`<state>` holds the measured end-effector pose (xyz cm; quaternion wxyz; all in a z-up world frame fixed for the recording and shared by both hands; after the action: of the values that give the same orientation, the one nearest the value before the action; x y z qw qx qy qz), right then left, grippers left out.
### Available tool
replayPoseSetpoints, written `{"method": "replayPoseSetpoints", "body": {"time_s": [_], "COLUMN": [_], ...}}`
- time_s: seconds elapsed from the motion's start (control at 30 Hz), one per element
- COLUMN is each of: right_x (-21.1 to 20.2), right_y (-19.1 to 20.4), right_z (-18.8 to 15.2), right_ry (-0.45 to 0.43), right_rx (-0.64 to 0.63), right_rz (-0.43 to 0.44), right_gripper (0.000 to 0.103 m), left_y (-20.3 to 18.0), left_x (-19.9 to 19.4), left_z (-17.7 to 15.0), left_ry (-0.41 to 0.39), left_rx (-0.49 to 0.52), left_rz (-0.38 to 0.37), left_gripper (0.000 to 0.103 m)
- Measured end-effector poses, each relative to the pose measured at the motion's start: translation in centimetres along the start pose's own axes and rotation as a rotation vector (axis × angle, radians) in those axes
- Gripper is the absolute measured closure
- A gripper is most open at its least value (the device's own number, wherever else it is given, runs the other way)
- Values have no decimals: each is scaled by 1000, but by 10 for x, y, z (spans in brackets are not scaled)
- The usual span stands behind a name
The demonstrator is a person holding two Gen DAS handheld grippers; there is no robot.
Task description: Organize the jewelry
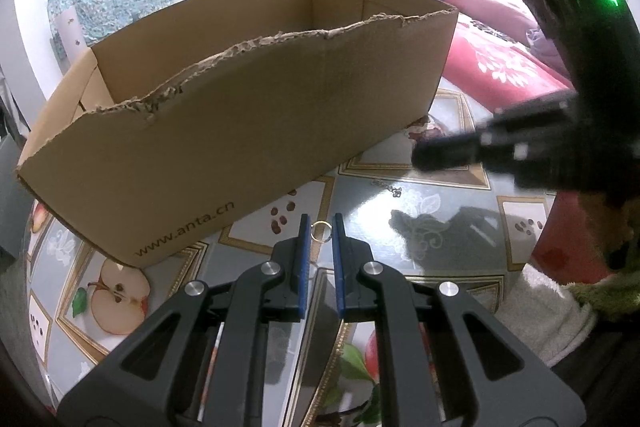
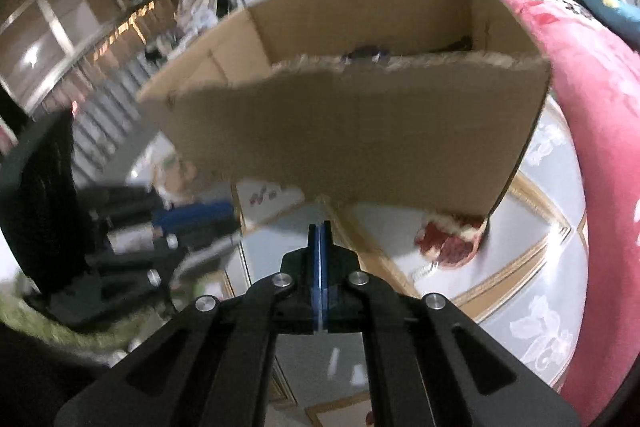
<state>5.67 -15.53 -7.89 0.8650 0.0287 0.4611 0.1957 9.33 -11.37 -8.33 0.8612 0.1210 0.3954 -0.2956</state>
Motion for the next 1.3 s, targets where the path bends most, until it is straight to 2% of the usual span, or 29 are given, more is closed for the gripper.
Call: {"method": "replayPoseSetpoints", "body": {"time_s": [0.13, 0.53, 0.77, 0.9, 1.23, 1.3], "right_x": [20, 30, 24, 31, 37, 37], "right_y": [1, -2, -2, 1, -1, -1], "right_z": [-13, 5, -7, -1, 14, 14], "right_ry": [68, 7, 22, 3, -59, -64], "right_rx": [-25, 0, 39, 30, -39, -66], "right_rz": [-58, -77, -77, -84, -164, -194], "right_gripper": [102, 102, 93, 85, 84, 88], "left_y": [0, 0, 4, 4, 8, 8], "left_x": [0, 2, 4, 4, 7, 7], "left_z": [0, -1, -1, -1, -1, -1], "left_ry": [0, -1, 3, 4, 7, 8], "left_rx": [0, -7, -14, -14, -26, -26], "left_rz": [0, 1, -3, -3, 1, 1], "left_gripper": [94, 94, 94, 94, 94, 94]}}
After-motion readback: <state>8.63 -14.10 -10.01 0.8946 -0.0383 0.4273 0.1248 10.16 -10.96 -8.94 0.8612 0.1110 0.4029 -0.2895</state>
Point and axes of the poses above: each gripper's, at about its wrist camera, not at the fingertips, and x roughly the way its jaws point, y to its left, z to its top, the point moved 10 cm from there along x, roughly the way its jaws point, and after that the axes turned 3 degrees about -x, right-handed, at the moved point
